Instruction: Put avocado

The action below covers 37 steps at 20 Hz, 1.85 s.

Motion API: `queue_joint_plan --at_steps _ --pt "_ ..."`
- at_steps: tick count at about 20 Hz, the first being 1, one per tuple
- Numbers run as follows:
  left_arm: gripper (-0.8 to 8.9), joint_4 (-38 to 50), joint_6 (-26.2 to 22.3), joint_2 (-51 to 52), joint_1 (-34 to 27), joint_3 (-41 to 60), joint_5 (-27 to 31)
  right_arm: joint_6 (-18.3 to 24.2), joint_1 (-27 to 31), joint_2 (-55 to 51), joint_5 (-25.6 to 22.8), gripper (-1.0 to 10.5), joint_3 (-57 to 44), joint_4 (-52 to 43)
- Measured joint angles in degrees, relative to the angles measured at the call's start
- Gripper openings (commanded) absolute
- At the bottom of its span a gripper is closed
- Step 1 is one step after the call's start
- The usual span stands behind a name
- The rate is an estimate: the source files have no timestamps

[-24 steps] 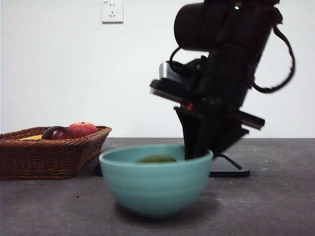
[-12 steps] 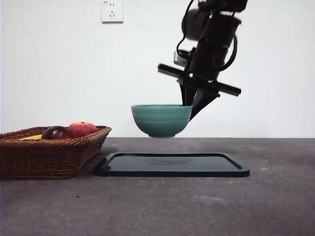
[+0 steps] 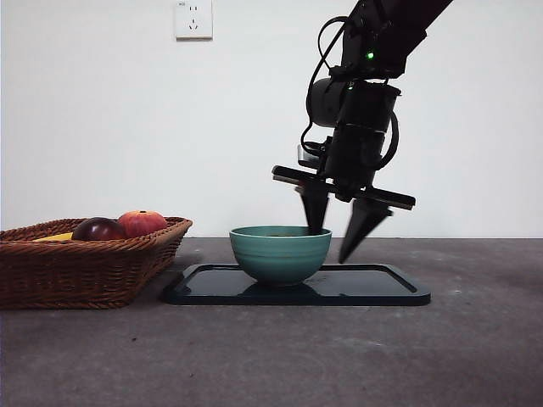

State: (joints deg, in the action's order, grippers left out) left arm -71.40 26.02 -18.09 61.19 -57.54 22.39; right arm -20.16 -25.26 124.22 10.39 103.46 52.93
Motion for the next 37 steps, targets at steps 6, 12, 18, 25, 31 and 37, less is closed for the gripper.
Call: queue_joint_plan --at_steps 6,12,18,25,31,37 --pt "5.60 0.0 0.0 0.0 0.0 0.0 0.0 3.7 1.0 -10.5 -7.1 5.1 2.5 8.5" --pt "5.60 0.0 0.0 0.0 0.0 0.0 0.0 8.0 -1.7 -26.9 -20.2 6.0 3.0 23.1" --pt "5.60 0.0 0.0 0.0 0.0 0.0 0.0 8.5 -4.2 -41.2 -20.5 6.0 0.8 24.0" --pt "5.60 0.0 0.0 0.0 0.0 0.0 0.0 8.8 -12.2 -67.0 -17.3 6.0 -21.2 23.5" --pt "5.60 0.0 0.0 0.0 0.0 0.0 0.0 4.5 -17.0 -90.2 -11.6 6.0 -46.7 15.1" --pt "5.60 0.0 0.0 0.0 0.0 0.0 0.0 1.1 -17.2 -105.0 -11.4 6.0 -57.9 12.3"
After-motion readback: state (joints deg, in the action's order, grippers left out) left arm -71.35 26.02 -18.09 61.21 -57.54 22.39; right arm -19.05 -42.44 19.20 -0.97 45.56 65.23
